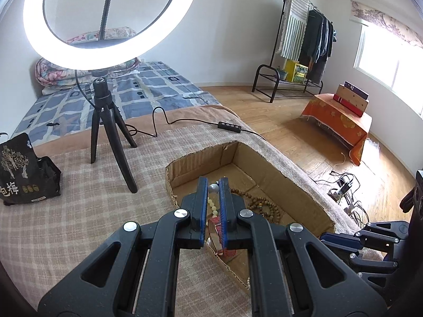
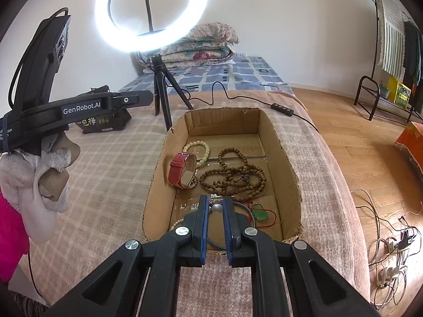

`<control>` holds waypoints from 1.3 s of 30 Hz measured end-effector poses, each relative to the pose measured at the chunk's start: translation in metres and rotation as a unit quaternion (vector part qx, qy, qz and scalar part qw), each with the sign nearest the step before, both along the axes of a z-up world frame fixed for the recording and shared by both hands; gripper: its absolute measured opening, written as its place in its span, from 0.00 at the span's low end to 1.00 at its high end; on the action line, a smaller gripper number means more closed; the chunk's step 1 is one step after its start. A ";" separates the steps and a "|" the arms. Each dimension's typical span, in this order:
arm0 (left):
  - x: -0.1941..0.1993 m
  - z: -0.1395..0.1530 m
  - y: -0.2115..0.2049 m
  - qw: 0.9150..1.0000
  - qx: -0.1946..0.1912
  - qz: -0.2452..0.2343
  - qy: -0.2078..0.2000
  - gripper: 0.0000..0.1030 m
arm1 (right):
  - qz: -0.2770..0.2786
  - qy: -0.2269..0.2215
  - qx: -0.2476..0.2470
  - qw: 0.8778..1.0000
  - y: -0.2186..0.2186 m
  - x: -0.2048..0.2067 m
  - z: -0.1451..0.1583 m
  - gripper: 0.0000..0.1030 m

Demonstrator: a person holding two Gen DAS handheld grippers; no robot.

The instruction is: Organize jewelry

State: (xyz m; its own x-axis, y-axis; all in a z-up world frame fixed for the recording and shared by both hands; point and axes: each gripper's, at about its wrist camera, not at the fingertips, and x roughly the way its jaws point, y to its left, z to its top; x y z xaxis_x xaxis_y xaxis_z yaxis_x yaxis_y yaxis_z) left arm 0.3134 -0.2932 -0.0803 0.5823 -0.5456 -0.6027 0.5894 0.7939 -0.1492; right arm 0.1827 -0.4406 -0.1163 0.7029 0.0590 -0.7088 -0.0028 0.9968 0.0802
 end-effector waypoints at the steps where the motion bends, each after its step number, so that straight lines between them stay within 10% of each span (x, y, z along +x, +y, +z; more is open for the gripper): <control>1: 0.002 -0.001 -0.003 1.000 0.001 -0.001 0.000 0.06 | 0.000 0.001 0.000 1.000 -0.001 0.002 -0.001 0.08; 26: 0.037 -0.021 -0.044 1.000 0.018 0.001 0.015 0.06 | -0.004 0.017 0.014 1.000 -0.022 0.028 -0.022 0.11; 36: 0.037 -0.021 -0.047 1.000 0.020 0.004 0.017 0.08 | -0.007 0.014 0.001 1.000 -0.017 0.027 -0.022 0.42; 39: 0.036 -0.020 -0.045 1.000 0.016 0.005 0.014 0.41 | -0.013 0.009 -0.006 1.000 -0.015 0.025 -0.021 0.62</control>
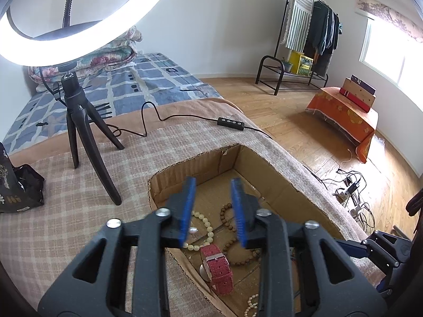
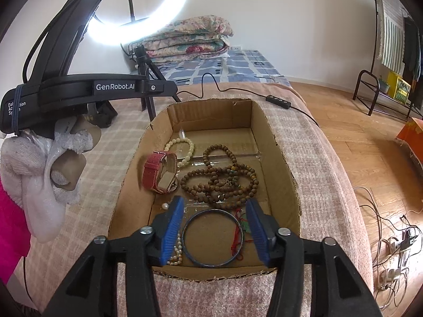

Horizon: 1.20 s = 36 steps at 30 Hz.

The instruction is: Organize jewelry

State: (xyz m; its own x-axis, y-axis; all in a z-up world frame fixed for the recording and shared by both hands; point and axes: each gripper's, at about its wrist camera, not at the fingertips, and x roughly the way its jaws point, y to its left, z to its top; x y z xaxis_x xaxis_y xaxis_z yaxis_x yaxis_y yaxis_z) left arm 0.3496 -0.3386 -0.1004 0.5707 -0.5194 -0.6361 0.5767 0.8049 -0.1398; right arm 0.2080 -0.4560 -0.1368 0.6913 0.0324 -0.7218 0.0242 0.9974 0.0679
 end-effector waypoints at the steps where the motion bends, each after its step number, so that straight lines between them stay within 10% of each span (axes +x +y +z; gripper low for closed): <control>1: -0.001 0.001 0.001 1.000 -0.003 0.001 -0.004 0.47 | -0.002 -0.002 -0.002 1.000 0.000 -0.001 0.001 0.68; 9: -0.003 0.006 0.003 1.000 -0.004 0.008 -0.012 0.60 | -0.016 -0.009 -0.018 1.000 0.002 -0.003 0.004 0.90; 36: -0.057 0.066 0.056 0.998 -0.017 0.032 -0.049 0.62 | -0.044 -0.036 -0.040 0.998 0.022 -0.042 0.054 0.95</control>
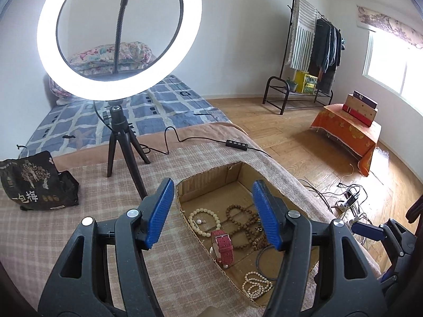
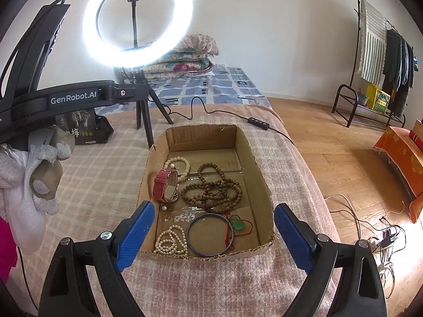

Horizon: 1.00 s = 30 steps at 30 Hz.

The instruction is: Organize jewelry

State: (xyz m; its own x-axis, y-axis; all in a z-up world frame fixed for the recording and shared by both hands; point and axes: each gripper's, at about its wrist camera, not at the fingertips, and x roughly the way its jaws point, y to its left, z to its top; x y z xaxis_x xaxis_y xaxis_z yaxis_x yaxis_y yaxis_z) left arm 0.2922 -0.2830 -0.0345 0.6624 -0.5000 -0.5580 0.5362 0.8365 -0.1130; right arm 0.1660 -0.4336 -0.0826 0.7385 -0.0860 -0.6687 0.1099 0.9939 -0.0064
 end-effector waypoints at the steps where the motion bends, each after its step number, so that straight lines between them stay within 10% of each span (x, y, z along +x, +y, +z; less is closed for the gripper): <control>1: -0.005 0.004 0.005 1.000 -0.001 0.001 -0.003 0.62 | -0.002 -0.004 -0.002 1.000 0.001 -0.003 0.004 1.00; 30: -0.130 0.063 0.120 0.997 0.004 0.059 -0.050 0.82 | -0.019 -0.058 -0.038 0.997 0.057 -0.074 0.070 1.00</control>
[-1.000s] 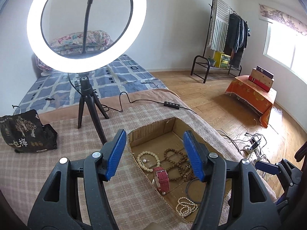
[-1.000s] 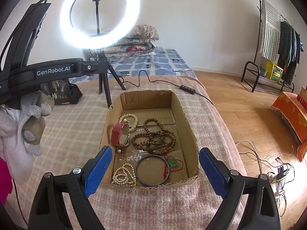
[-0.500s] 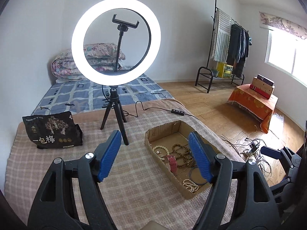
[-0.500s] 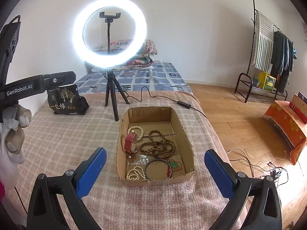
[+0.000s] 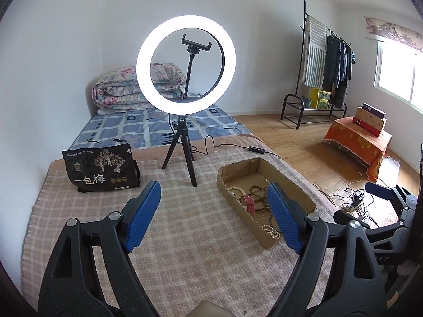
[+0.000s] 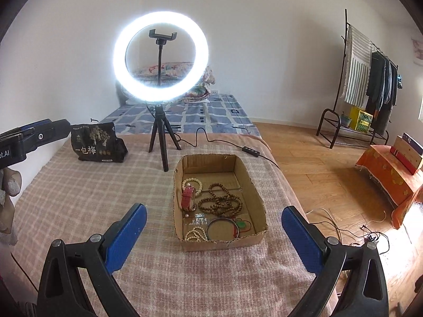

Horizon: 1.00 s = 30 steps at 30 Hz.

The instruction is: Organize jewelry

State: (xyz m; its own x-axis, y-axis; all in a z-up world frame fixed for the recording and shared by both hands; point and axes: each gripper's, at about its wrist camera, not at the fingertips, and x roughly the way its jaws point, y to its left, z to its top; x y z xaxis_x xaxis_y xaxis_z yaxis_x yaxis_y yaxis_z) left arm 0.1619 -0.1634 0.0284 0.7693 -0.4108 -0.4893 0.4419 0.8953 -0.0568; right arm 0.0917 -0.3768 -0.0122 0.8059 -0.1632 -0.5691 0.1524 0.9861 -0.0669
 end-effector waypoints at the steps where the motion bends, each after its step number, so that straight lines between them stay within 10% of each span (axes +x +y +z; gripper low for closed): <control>1: -0.004 -0.001 0.002 1.000 0.004 0.001 -0.002 0.83 | 0.000 -0.001 -0.001 1.000 0.000 -0.002 0.000 1.00; 30: -0.059 0.000 0.012 0.999 0.035 0.019 -0.012 1.00 | -0.013 -0.005 -0.010 1.000 0.000 -0.019 -0.006 1.00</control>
